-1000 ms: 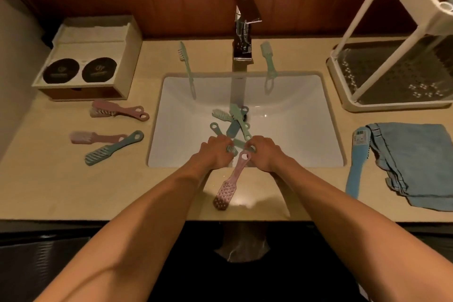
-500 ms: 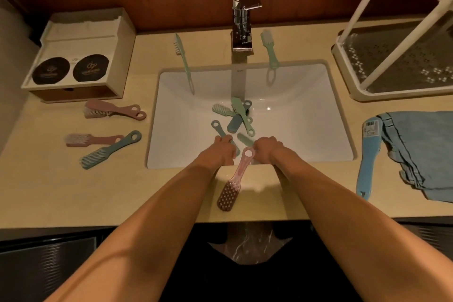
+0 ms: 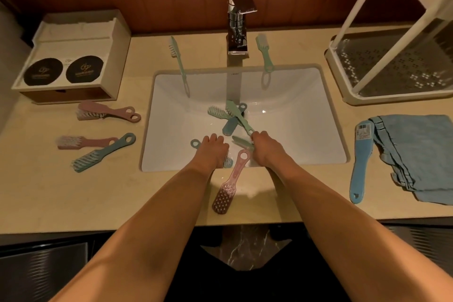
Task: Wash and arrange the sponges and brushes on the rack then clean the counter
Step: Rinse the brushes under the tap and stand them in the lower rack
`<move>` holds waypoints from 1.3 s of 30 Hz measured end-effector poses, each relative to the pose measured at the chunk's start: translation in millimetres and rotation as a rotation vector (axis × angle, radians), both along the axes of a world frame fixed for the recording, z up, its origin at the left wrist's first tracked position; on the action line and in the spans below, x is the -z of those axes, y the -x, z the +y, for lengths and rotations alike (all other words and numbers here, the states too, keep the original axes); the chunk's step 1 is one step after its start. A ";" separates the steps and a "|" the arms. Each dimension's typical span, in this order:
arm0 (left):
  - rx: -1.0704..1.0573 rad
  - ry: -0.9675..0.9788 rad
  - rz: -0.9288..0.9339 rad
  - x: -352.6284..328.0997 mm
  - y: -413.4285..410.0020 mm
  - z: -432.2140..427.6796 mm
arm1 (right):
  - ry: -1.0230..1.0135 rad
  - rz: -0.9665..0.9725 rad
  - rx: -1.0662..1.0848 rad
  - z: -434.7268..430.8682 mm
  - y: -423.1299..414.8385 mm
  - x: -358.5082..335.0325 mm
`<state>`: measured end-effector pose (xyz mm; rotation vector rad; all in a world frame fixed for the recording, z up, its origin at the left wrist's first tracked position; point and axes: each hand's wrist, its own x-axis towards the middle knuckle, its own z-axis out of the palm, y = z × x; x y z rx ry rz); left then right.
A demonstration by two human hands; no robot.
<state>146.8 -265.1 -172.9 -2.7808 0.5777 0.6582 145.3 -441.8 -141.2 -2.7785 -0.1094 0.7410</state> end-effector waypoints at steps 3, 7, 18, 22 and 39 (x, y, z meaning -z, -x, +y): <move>-0.041 0.013 -0.017 -1.8 2.5 0.0 | -0.067 0.014 0.036 1.3 -0.8 -0.9; -0.053 0.088 -0.063 -14.5 2.6 -1.1 | -0.262 0.060 0.094 -0.6 0.4 -10.1; -0.028 0.373 -0.147 -89.4 -20.5 -24.3 | -0.183 -0.346 0.052 -32.3 -6.2 -70.7; 0.000 0.357 -0.250 -117.5 -38.3 -53.7 | -0.141 -0.484 0.059 -65.2 -12.8 -95.7; 0.187 0.546 -0.283 -175.0 -87.1 -182.1 | 0.113 -0.707 0.198 -210.8 -7.3 -130.8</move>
